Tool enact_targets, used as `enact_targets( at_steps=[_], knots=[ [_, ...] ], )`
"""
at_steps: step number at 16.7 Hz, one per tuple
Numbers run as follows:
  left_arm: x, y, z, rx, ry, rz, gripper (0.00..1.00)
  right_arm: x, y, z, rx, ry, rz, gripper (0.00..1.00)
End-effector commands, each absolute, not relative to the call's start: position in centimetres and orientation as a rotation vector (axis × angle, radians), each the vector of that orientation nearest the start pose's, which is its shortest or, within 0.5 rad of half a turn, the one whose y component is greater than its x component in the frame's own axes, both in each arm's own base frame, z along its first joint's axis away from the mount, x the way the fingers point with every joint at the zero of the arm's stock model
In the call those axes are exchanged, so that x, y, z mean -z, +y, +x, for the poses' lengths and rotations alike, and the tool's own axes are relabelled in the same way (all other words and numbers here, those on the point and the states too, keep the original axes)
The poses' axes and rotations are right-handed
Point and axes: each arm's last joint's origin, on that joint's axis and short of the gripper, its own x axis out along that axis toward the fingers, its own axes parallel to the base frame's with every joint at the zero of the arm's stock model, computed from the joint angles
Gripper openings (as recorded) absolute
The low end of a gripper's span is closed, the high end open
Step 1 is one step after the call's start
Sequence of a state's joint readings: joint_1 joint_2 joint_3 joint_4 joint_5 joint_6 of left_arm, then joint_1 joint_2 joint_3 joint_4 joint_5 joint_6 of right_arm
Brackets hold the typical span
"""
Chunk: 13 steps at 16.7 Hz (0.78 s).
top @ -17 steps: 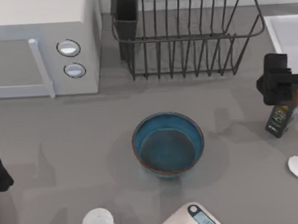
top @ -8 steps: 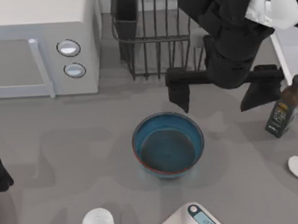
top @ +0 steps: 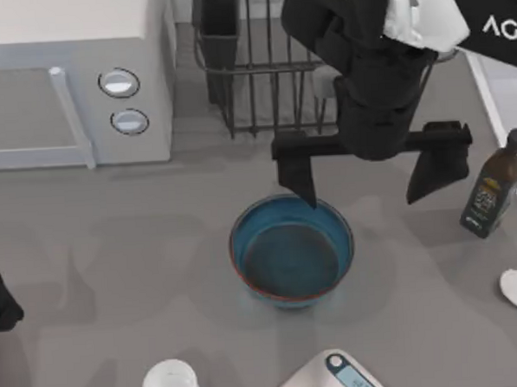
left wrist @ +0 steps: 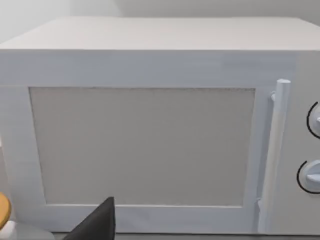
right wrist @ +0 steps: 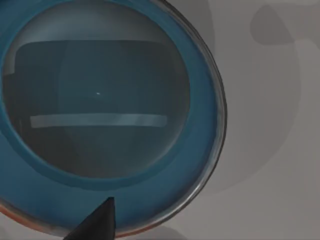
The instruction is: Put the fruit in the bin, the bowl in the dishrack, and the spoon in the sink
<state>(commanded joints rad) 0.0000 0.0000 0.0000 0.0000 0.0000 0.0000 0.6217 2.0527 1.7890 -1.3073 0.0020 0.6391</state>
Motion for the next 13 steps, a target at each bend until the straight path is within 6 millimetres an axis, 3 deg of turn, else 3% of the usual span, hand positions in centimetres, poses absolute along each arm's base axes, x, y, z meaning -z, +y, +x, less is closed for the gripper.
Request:
enact_targets(
  at_steps=[4,10,13],
  knots=[
    [-16.0,-0.1,10.6,0.0,0.0,0.0,1.0,-21.6,23.6,32.4,0.011,1.575,0.006,1.0],
    [-16.0,-0.1,10.6,0.0,0.0,0.0,1.0,-14.7,23.8,32.6,0.003,1.563,0.012,1.0],
    [-16.0,-0.1,10.6,0.0,0.0,0.0,1.0,-12.9,23.7,32.3,0.008,1.571,0.008,1.0]
  ],
)
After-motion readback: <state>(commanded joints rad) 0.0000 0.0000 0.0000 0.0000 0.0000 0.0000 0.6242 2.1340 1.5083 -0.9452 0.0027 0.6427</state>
